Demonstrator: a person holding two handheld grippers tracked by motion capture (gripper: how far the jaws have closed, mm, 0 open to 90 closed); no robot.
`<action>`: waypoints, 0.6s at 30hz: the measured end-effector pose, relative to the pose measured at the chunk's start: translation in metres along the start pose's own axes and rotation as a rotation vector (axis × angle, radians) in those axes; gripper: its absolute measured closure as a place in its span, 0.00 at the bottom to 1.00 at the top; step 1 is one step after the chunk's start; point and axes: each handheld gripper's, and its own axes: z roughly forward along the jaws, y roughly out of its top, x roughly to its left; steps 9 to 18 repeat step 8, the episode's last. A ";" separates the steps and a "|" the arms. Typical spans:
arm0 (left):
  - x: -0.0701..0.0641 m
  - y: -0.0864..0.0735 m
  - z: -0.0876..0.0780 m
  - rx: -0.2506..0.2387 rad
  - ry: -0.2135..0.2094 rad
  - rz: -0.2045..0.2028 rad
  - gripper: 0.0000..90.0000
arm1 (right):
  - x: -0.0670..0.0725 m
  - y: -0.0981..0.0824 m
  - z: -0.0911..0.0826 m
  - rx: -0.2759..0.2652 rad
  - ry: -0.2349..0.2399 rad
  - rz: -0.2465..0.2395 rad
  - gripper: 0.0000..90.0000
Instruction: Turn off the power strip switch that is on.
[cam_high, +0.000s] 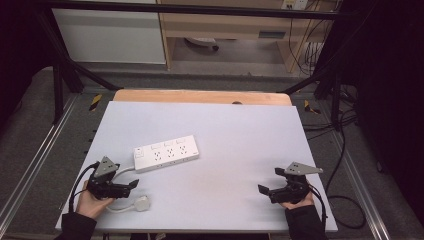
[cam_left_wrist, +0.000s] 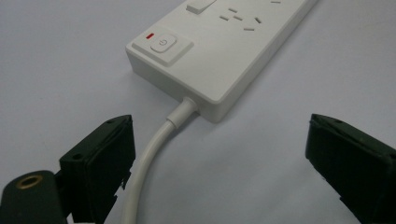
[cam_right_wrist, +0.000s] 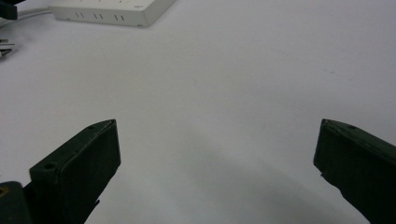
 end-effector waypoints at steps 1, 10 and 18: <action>0.000 -0.001 0.000 0.000 0.003 -0.005 0.09 | 0.000 0.000 0.000 0.001 -0.001 0.001 0.01; 0.000 -0.002 0.001 0.002 0.000 -0.010 0.09 | 0.000 0.000 0.001 0.007 0.001 -0.002 0.01; 0.000 -0.002 0.001 0.002 0.000 -0.010 0.09 | 0.000 0.000 0.001 0.007 0.001 -0.002 0.01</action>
